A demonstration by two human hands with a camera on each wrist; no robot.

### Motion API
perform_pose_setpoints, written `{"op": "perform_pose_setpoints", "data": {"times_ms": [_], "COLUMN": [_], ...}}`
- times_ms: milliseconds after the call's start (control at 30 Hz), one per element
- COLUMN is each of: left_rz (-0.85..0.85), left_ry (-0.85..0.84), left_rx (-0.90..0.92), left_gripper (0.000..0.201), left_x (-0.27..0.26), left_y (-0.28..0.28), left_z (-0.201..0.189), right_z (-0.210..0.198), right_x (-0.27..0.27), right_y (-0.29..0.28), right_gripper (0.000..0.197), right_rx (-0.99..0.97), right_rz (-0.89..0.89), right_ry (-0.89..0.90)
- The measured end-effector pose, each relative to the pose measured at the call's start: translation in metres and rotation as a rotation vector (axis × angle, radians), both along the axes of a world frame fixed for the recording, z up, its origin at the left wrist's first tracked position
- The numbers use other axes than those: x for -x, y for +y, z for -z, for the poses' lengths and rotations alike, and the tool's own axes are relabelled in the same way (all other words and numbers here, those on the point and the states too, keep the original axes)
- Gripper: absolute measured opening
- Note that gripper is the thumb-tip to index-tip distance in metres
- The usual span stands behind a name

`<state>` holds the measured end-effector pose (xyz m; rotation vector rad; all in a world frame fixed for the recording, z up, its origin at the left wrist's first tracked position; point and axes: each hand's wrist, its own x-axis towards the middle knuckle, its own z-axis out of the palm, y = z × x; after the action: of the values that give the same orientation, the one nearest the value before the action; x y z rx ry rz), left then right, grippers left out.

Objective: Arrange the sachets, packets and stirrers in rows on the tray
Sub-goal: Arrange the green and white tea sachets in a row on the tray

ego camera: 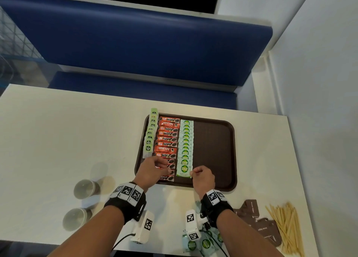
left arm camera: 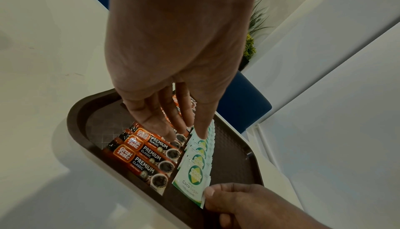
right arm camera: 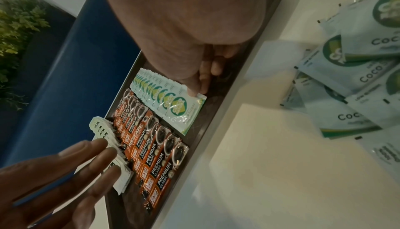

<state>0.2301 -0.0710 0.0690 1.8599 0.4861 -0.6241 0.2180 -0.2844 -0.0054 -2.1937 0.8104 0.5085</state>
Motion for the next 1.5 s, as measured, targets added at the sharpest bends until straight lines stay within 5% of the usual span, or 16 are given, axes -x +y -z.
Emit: {"op": "perform_pose_setpoints", "data": {"times_ms": [300, 600, 1000, 1267, 1500], "left_rz": [0.028, 0.429, 0.77, 1.133, 1.184], "left_ry": [0.001, 0.006, -0.189, -0.386, -0.381], "left_rx": [-0.001, -0.031, -0.25, -0.502, -0.61], "left_gripper": [0.012, 0.008, 0.045, 0.076, 0.084], "left_x": [0.006, 0.048, 0.09, 0.117, 0.116], "left_y": [-0.017, -0.083, -0.123, -0.128, -0.128], "left_z": [-0.001, 0.01, 0.028, 0.035, 0.046], "right_z": [-0.036, -0.069, -0.048, -0.032, -0.021], "right_x": [0.008, 0.11, 0.238, 0.242, 0.233], "right_y": [-0.033, -0.108, -0.036, 0.031, 0.04], "right_gripper": [0.003, 0.015, 0.061, 0.132, 0.142], "right_rx": [-0.203, -0.169, -0.09, 0.08, 0.105], "right_rz": [0.158, 0.22, 0.479, 0.455, 0.5], "right_ry": [-0.213, -0.326, -0.094, -0.016, 0.081]}}
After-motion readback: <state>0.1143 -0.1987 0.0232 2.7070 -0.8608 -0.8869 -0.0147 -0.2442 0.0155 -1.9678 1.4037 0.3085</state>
